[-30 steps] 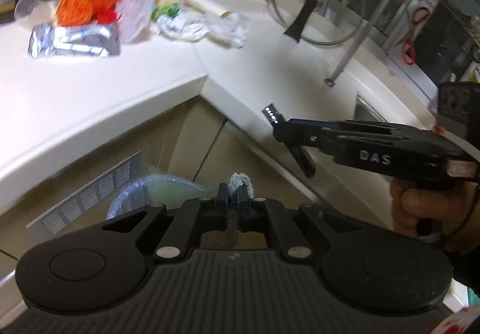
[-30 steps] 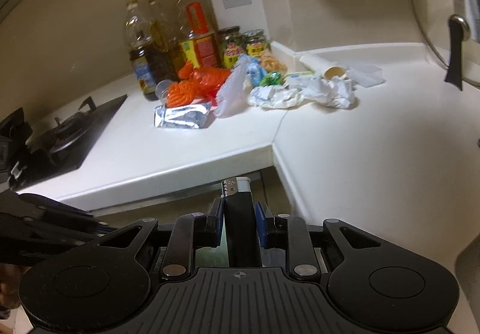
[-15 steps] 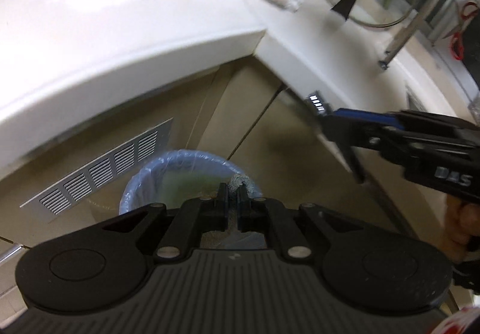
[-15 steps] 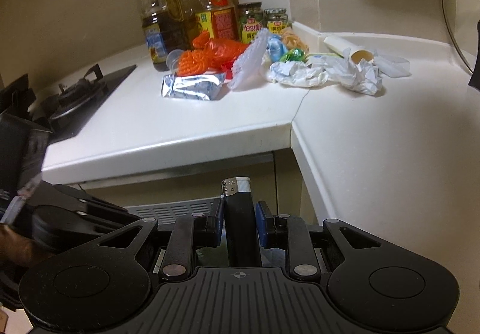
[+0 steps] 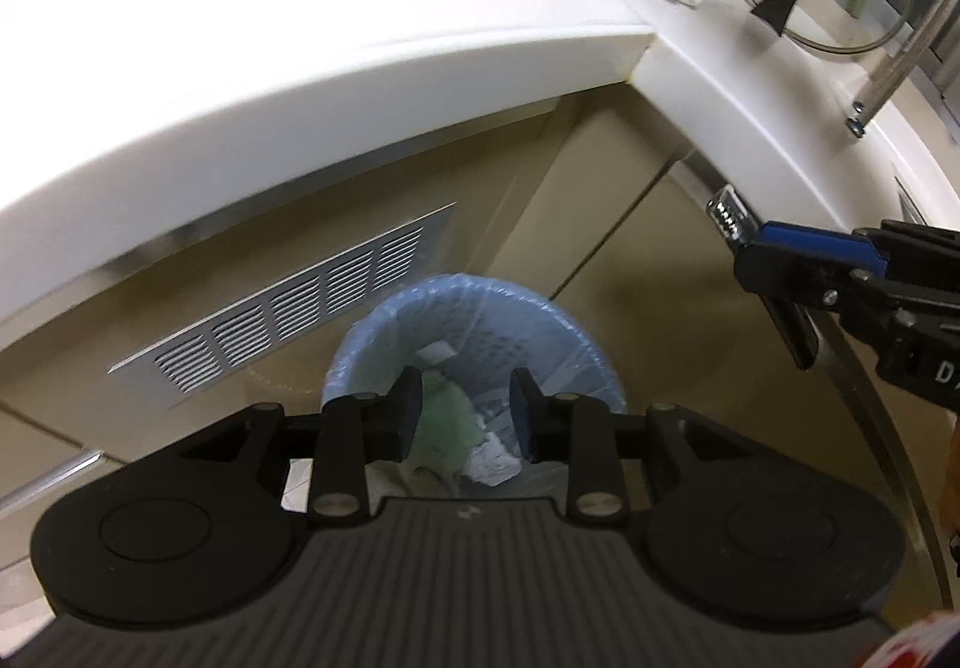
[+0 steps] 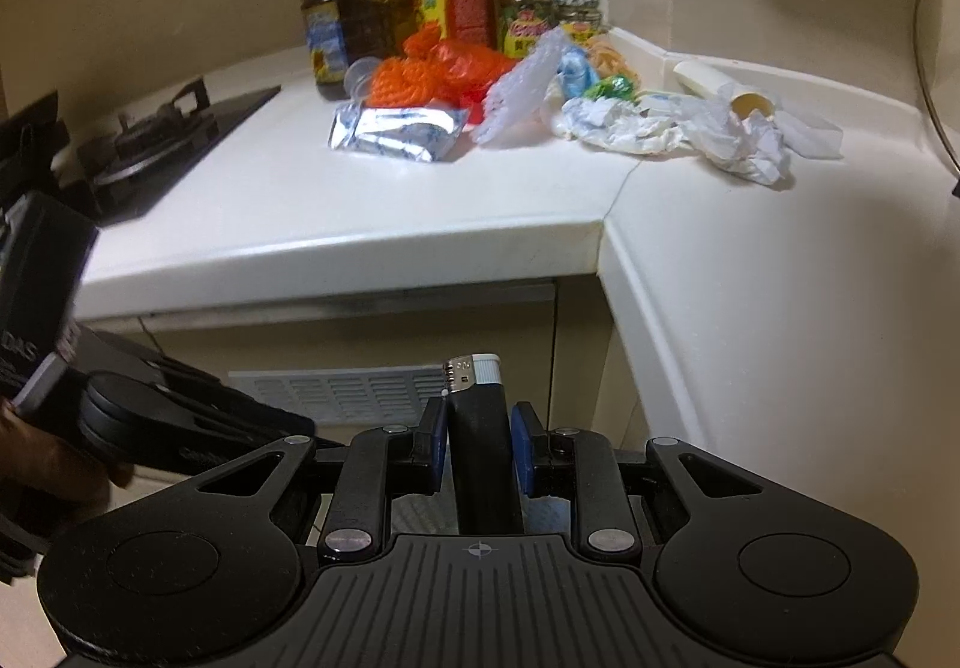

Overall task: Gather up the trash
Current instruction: 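Open both tools to drop the towel and lighter into the wastebasket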

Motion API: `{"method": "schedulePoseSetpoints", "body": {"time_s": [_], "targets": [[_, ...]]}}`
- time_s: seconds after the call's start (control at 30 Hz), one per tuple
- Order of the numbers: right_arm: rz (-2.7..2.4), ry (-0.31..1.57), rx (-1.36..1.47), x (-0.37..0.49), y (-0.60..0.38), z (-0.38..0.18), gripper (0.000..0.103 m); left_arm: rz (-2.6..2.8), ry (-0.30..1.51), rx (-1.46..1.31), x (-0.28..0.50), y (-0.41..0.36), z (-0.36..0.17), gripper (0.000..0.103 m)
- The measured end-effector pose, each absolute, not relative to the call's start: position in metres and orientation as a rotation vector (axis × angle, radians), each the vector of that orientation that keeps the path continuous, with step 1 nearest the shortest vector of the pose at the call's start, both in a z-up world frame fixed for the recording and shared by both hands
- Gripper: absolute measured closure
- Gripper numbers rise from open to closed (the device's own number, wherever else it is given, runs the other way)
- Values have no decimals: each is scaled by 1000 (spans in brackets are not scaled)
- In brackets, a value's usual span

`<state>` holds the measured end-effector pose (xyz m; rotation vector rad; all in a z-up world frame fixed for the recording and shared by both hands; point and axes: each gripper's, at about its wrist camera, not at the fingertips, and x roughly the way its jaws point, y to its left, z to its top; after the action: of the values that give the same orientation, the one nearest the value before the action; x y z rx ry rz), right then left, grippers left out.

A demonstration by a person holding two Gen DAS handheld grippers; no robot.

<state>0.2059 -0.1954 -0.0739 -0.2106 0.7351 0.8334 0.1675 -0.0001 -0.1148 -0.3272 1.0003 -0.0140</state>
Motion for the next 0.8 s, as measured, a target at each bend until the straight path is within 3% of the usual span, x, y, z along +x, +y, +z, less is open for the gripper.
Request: {"method": "schedulePoseSetpoints", "body": {"time_s": [0.3,0.33,0.4,0.8], "targets": [[880,776,-289,204,-171,-107,77,56,1008,-358,144,16,-120,71],[879,778,-296,204,-169,-110,59,63,1009,-359,142,17,-120,68],[885,771,-289,204,-169,-112,35,76,1014,-358,138,19,-122,66],[856,800,-311,191,-164,-114,35,87,1016,-354,129,24,-123,65]]}}
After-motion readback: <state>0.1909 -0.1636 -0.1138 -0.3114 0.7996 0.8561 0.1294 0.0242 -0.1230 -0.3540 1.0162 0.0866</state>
